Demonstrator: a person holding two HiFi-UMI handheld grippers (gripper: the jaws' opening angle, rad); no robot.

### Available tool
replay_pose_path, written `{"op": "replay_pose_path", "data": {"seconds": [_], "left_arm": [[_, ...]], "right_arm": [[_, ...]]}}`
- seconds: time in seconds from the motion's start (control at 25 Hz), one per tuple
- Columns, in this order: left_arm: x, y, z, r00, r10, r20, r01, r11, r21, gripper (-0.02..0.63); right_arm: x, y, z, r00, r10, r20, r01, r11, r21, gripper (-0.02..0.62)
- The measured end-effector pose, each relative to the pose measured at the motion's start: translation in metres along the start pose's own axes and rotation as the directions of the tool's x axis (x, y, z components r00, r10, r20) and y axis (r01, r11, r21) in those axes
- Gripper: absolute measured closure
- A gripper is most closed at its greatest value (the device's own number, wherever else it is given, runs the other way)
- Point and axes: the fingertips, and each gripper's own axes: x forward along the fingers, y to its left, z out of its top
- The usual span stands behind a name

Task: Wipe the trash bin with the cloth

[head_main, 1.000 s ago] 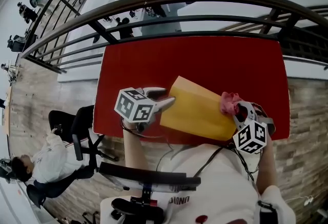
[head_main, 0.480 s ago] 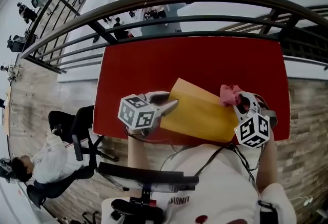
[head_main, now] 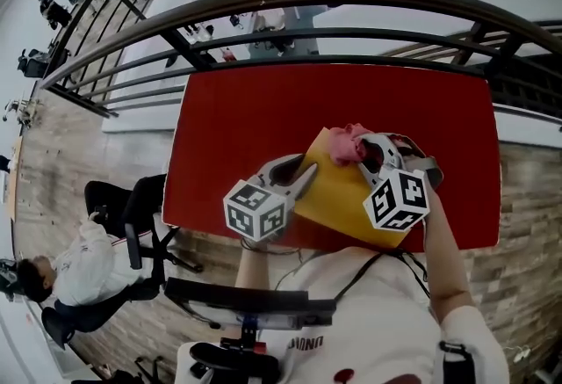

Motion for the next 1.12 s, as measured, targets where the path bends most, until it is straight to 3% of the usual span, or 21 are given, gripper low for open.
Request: {"op": "replay_pose_path", "data": {"seconds": [0.16, 0.28, 0.52, 0.8, 1.12], "left_arm": [[0.009, 0.009, 0.014, 0.995, 0.085, 0.049, -0.087, 0.996, 0.036, 0.506], [0.012, 0.017, 0.014, 0.991, 0.135, 0.019, -0.135, 0.991, 0.017, 0.508], [0.001, 0.016, 0.006, 0.996, 0.078, -0.053, -0.078, 0.997, 0.011, 0.517], [-0.004, 0.009, 0.003, 0.991, 0.071, -0.111, -0.068, 0.997, 0.034, 0.517], [-0.004, 0.01, -0.003, 0.987, 0.064, -0.148, -0.061, 0.998, 0.023, 0.522]], "right_arm": [[0.006, -0.008, 0.002, 1.0, -0.014, -0.003, 0.014, 1.0, -0.011, 0.534], [0.009, -0.015, 0.0, 1.0, -0.025, -0.009, 0.025, 1.0, -0.003, 0.534], [0.022, -0.013, -0.005, 1.0, 0.015, -0.019, -0.015, 1.0, 0.027, 0.534], [0.027, 0.01, -0.008, 0.994, 0.095, -0.05, -0.096, 0.995, -0.014, 0.534], [-0.017, 0.038, -0.056, 0.988, 0.124, -0.097, -0.118, 0.991, 0.069, 0.534]]}}
